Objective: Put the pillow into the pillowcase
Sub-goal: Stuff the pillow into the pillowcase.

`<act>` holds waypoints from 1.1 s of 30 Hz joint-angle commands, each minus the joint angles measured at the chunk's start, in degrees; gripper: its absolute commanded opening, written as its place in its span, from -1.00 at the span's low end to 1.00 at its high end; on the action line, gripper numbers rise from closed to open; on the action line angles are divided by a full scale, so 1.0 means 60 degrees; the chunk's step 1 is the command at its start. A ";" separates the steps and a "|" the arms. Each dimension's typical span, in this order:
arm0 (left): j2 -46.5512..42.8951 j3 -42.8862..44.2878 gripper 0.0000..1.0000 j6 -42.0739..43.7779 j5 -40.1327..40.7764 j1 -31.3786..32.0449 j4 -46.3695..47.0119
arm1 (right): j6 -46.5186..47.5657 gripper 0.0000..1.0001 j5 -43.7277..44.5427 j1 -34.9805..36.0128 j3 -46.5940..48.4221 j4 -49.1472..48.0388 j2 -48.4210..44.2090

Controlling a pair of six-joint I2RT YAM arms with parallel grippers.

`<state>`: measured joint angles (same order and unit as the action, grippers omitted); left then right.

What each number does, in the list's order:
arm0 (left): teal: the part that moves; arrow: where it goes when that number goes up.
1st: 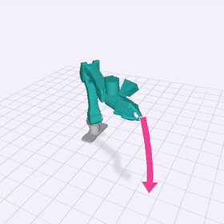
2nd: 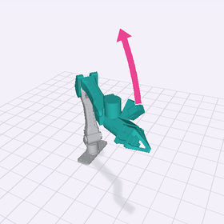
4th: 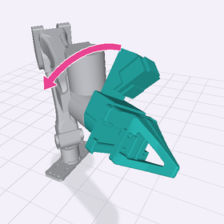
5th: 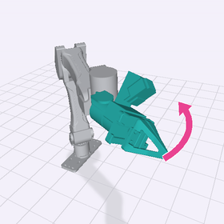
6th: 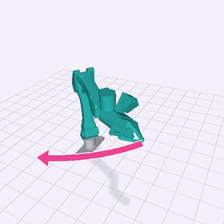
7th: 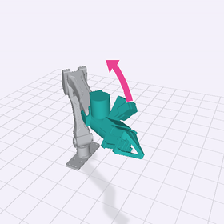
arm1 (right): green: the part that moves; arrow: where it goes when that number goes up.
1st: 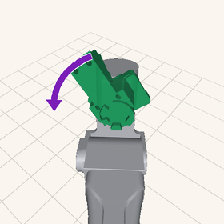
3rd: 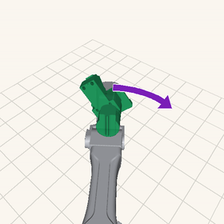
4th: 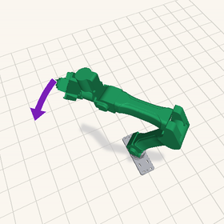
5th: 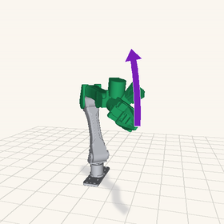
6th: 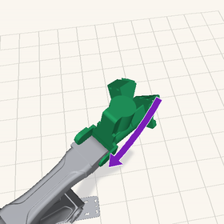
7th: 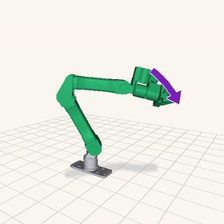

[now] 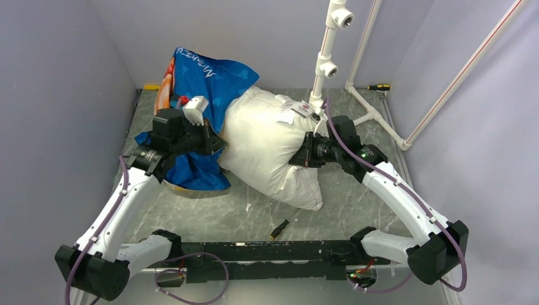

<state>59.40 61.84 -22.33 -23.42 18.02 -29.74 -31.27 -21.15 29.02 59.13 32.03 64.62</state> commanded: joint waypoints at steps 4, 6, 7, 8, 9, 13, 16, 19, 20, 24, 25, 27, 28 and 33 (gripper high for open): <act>0.1267 0.1806 -1.00 -0.0466 -0.2649 0.2149 0.1917 | -0.1329 -1.00 -0.1473 0.0596 0.1520 -0.3478 0.0179; 0.2024 0.2734 -1.00 -0.0321 -0.2716 0.2893 0.1928 | -0.1412 -1.00 -0.1403 0.0848 0.1764 -0.3565 0.0305; 0.2431 0.3267 -1.00 -0.0234 -0.2721 0.3271 0.1893 | -0.1443 -1.00 -0.1351 0.0925 0.1827 -0.3603 0.0379; 0.2824 0.3787 -1.00 -0.0115 -0.2762 0.3682 0.1861 | -0.1453 -1.00 -0.1287 0.1076 0.1979 -0.3620 0.0445; 0.3199 0.4338 -1.00 -0.0021 -0.2822 0.4067 0.1845 | -0.1461 -1.00 -0.1250 0.1169 0.2070 -0.3667 0.0543; 0.4299 0.5907 -1.00 -0.0068 -0.3720 0.5177 0.2373 | -0.1555 -1.00 -0.1074 0.1272 0.2359 -0.3854 0.0697; 0.4454 0.6358 -1.00 -0.0186 -0.4138 0.5504 0.2766 | -0.1559 -1.00 -0.0855 0.1272 0.2567 -0.3861 0.0738; 0.4122 0.6346 -1.00 -0.0175 -0.4002 0.5505 0.2826 | -0.1561 -1.00 -0.0718 0.1233 0.2703 -0.3941 0.0766; 0.3999 0.6368 -1.00 -0.0018 -0.3876 0.5496 0.2530 | -0.1539 -1.00 -0.0710 0.1213 0.2807 -0.3930 0.0807; 0.3249 0.6374 -1.00 0.1236 -0.2165 0.5496 0.0591 | -0.1427 -1.00 -0.0880 0.1195 0.3393 -0.3786 0.1065; 0.3003 0.6256 -1.00 0.1424 -0.1334 0.5493 0.0162 | -0.1436 -1.00 -0.0897 0.1175 0.3548 -0.3796 0.1106; 0.2466 0.5981 -1.00 0.1784 0.0139 0.5435 -0.0289 | -0.1440 -1.00 -0.0913 0.1136 0.4098 -0.3788 0.1252; 0.2232 0.5874 -1.00 0.1871 0.0747 0.5392 -0.0371 | -0.1395 -1.00 -0.0947 0.1127 0.4426 -0.3766 0.1360; 0.1495 0.5670 -1.00 0.1550 0.2460 0.5149 -0.0021 | -0.1514 -1.00 -0.1089 0.1097 0.5937 -0.4345 0.1951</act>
<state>76.36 94.02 -11.16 -1.06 43.35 -37.95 -41.12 -30.13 36.64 84.68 32.95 74.35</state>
